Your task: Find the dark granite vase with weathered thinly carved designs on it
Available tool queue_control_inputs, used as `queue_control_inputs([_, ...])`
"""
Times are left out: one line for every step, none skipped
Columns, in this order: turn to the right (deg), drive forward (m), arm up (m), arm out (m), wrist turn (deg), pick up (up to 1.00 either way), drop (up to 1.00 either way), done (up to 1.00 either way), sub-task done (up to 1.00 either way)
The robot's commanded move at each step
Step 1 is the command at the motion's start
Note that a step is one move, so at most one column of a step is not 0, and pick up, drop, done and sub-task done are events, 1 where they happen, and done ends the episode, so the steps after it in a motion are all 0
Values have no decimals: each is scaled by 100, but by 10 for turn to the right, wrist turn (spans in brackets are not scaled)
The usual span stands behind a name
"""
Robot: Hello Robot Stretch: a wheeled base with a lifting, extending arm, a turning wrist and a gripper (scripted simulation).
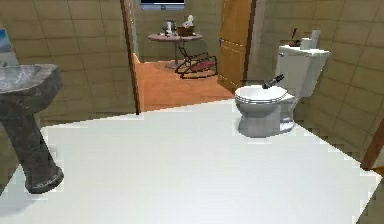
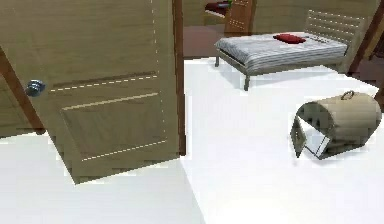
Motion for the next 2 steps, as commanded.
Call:
queue_control_inputs([450, 0, 0, 0, 0, 0, 0, 0, 0])
queue_control_inputs([360, 0, 0, 0, 0, 0, 0, 0, 0])
